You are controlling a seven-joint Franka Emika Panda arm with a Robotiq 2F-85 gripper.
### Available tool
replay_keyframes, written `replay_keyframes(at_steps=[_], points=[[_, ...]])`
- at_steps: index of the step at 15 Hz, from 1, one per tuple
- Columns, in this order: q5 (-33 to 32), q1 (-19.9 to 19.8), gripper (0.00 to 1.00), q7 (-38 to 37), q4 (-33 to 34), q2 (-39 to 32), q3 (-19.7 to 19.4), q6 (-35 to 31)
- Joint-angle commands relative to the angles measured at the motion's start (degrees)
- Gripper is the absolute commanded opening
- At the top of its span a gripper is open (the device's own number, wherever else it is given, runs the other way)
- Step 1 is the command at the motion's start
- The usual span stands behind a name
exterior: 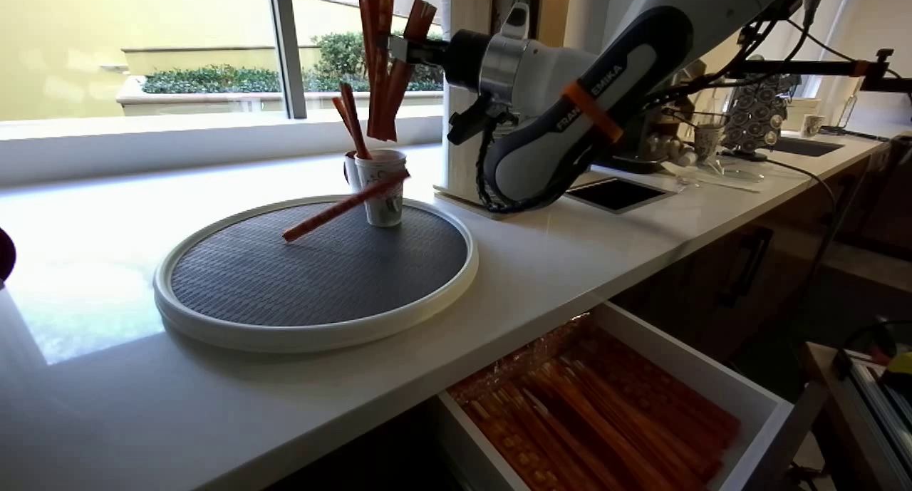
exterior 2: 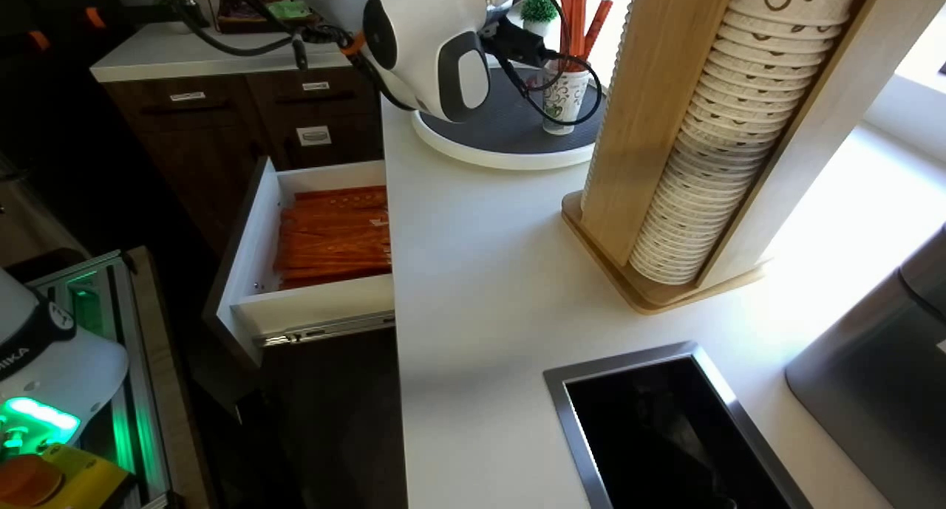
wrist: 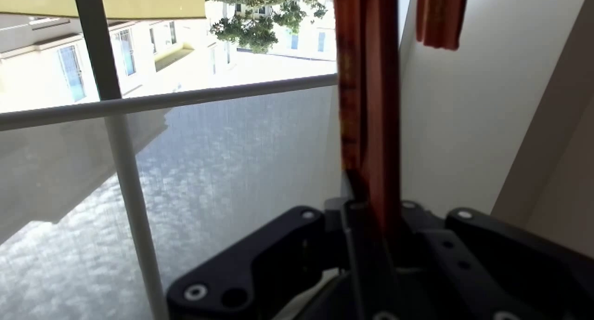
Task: Pick up some orange packs from the coffee cup and place them in the open drawer.
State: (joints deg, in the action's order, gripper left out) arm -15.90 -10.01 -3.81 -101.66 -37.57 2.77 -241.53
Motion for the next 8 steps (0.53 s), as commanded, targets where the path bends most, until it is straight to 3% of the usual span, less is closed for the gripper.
replay_keyframes(at_steps=[1, 8], points=[[1.9, -0.4, 0.02, 1.2, -4.4, 3.1, 1.0, -1.1], [2.2, -0.4, 0.02, 1.7, -7.3, 6.0, 1.4, -1.1]])
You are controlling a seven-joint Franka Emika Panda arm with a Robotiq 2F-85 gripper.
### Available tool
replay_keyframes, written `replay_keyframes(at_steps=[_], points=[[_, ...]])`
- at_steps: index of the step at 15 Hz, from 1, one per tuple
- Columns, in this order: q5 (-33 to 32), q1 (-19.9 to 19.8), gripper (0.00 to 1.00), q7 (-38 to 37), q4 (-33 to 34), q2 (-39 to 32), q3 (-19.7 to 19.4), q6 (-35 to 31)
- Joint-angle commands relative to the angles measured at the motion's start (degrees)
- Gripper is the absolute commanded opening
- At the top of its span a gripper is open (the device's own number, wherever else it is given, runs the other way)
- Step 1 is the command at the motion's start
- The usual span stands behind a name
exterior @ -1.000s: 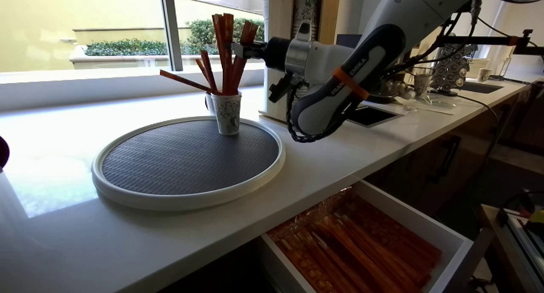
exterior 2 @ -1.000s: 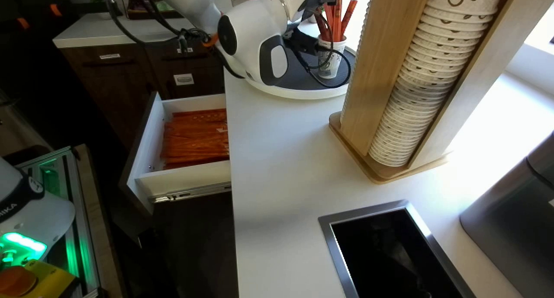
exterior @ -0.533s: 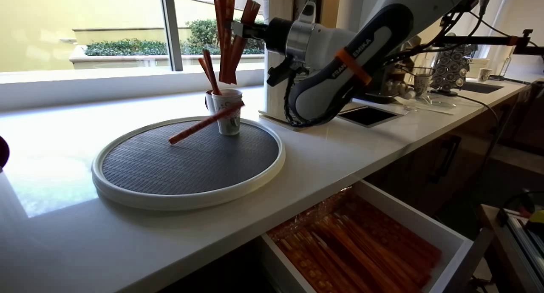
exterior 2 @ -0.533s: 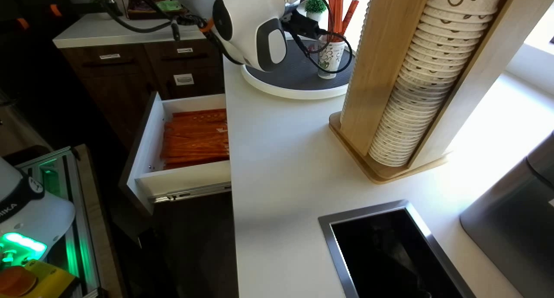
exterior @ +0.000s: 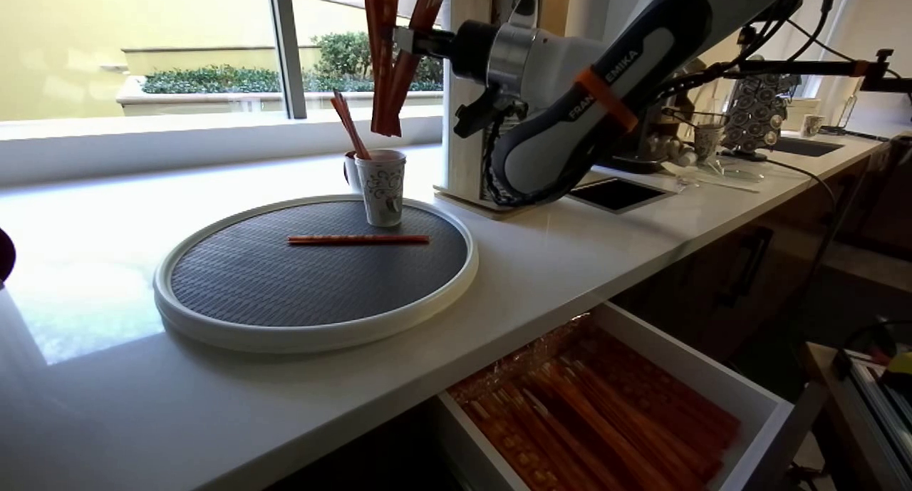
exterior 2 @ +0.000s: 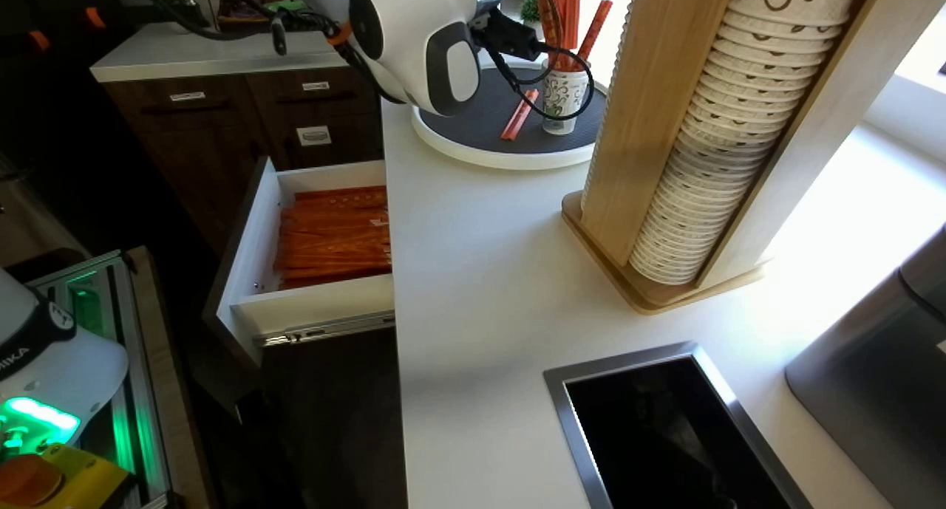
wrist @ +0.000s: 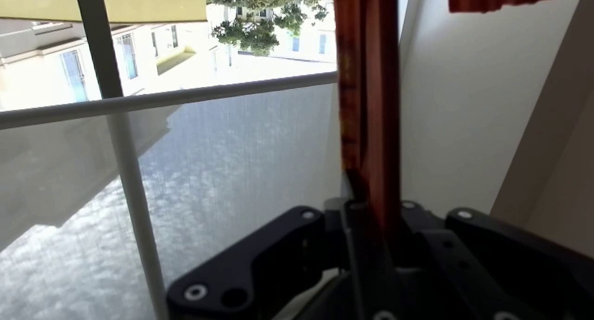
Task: Pick up some orange packs from the coffee cup and place them in the open drawer.
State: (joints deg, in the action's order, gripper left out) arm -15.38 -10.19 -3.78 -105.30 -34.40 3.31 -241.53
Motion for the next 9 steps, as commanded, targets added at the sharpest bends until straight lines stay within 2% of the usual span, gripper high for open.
replay_keyframes(at_steps=[1, 5, 6, 9], points=[[1.9, -0.2, 0.02, 1.8, -4.2, 3.7, 0.9, -1.1], [3.0, -0.1, 0.02, 2.9, -7.2, 7.6, 0.7, -1.1], [3.6, 2.1, 0.02, 2.0, -8.1, 8.8, -2.2, -1.1], [4.1, 3.0, 0.02, 2.4, -11.6, 12.4, -3.2, -1.1]])
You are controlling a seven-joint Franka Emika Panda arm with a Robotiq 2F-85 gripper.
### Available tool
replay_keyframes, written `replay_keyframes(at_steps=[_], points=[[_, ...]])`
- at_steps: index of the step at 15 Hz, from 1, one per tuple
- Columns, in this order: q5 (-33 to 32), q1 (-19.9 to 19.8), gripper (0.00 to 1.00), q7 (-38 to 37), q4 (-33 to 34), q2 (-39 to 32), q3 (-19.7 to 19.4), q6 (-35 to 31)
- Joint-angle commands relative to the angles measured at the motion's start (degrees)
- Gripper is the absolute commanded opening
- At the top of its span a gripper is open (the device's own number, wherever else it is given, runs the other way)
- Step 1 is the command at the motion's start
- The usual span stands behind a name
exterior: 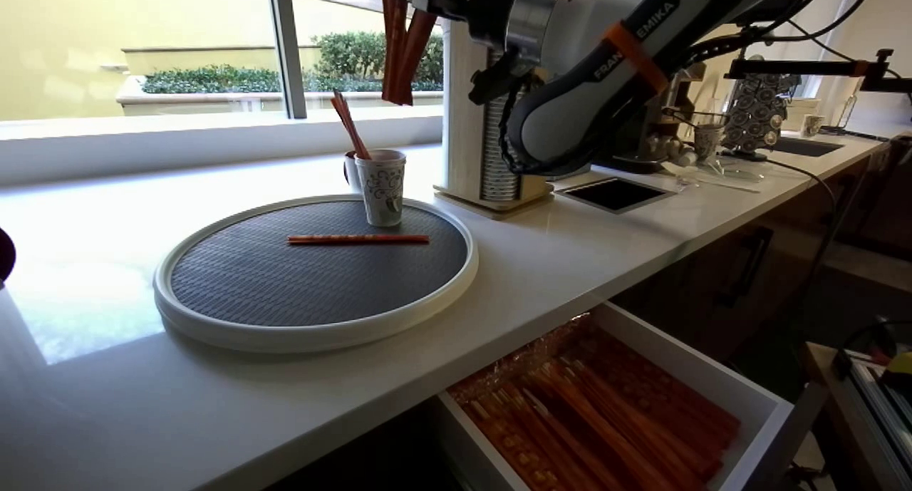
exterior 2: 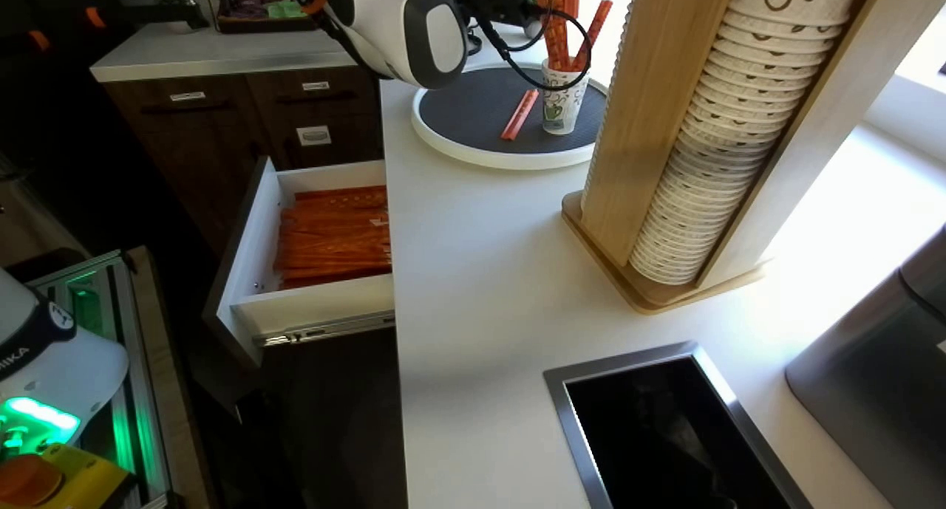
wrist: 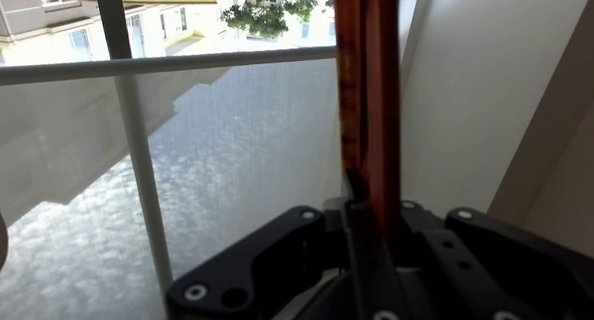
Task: Pick up some orange packs from the coffee cup and place them in the open drawer.
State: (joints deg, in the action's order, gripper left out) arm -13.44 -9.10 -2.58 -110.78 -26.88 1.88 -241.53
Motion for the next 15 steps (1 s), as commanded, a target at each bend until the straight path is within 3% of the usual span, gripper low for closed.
replay_keyframes(at_steps=[1, 9, 11, 15], points=[[2.2, 2.1, 0.02, 1.2, -7.4, 6.1, -2.0, -1.1], [1.3, 4.0, 0.02, 2.1, -18.8, 19.0, -2.8, 3.0], [-0.3, 3.8, 0.02, -0.8, -24.1, 24.5, -2.7, 7.0], [-8.9, 3.4, 0.02, -16.2, -30.1, 32.6, -3.2, 13.3]])
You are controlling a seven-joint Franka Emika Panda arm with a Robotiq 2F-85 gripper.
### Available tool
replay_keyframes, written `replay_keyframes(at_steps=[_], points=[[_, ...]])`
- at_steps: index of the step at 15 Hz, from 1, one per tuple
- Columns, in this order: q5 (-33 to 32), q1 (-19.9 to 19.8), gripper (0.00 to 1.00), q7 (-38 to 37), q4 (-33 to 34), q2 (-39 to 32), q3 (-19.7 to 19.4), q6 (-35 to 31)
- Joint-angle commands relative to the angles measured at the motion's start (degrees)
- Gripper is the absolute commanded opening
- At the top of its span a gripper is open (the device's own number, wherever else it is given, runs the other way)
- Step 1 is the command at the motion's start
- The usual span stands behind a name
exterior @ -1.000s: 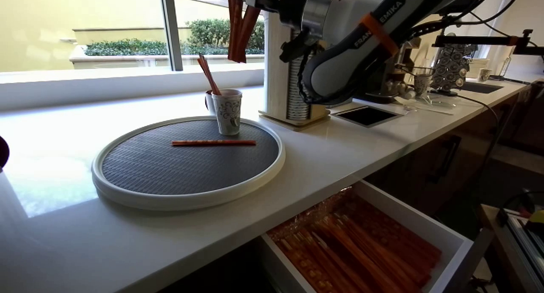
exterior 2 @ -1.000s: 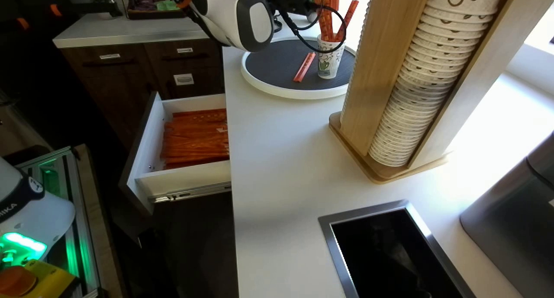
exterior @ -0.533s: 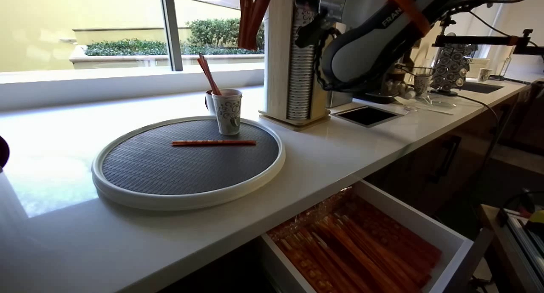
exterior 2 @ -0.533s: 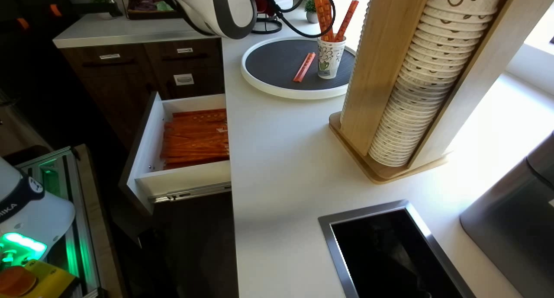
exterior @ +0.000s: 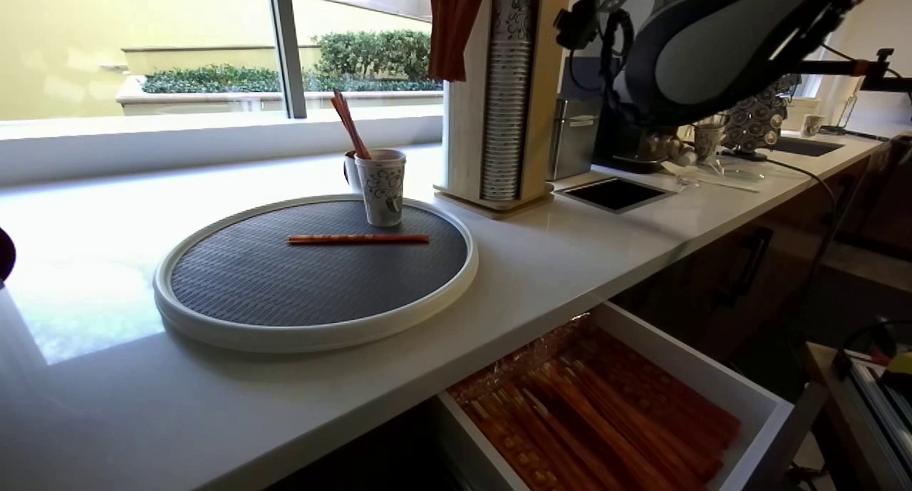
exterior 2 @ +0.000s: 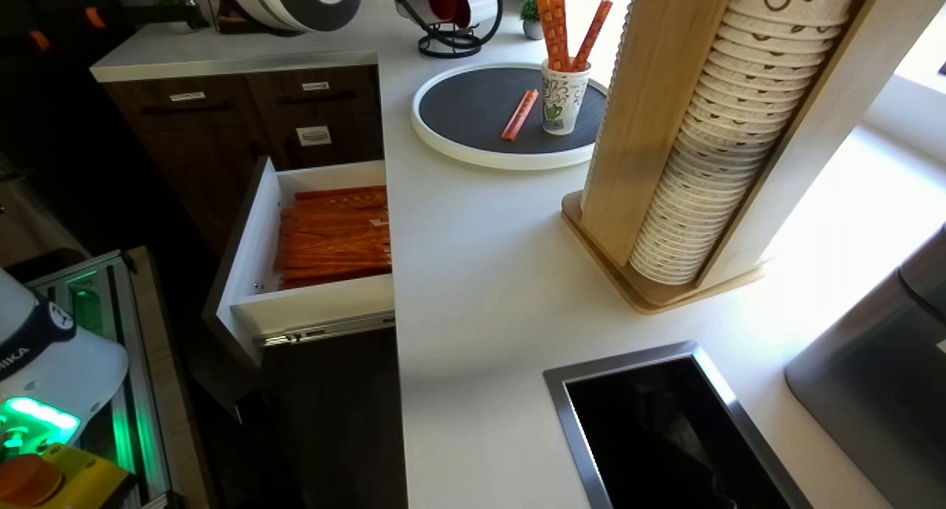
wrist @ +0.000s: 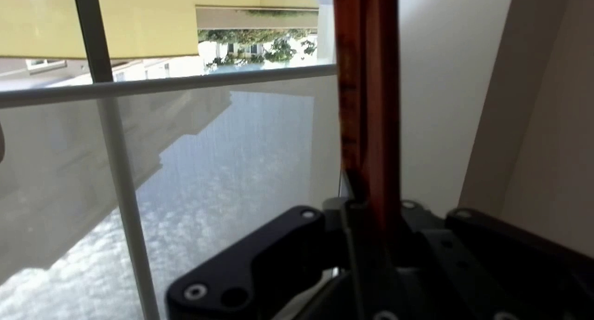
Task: Pick up some orange packs from the coffee cup and place them in the open drawer.
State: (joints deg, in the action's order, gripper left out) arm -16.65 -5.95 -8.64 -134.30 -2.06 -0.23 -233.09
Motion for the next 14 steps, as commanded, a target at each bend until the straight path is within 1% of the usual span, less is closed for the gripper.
replay_keyframes(at_steps=[1, 3, 7, 10, 11, 14], points=[[-8.4, -0.3, 0.02, -14.3, -7.4, 8.8, -0.5, 5.0], [-13.9, 0.0, 0.02, -22.8, -8.6, 10.1, -1.5, 5.1], [-22.0, 0.1, 0.02, -35.8, -11.0, 6.7, -2.9, 0.2], [-25.3, -0.1, 0.02, -42.0, -13.0, 1.8, -3.5, -4.6], [-26.0, 0.9, 0.02, -43.3, -14.1, 0.3, -4.6, -6.5], [-29.2, -0.2, 0.02, -47.4, -15.8, -5.6, -3.4, -11.8]])
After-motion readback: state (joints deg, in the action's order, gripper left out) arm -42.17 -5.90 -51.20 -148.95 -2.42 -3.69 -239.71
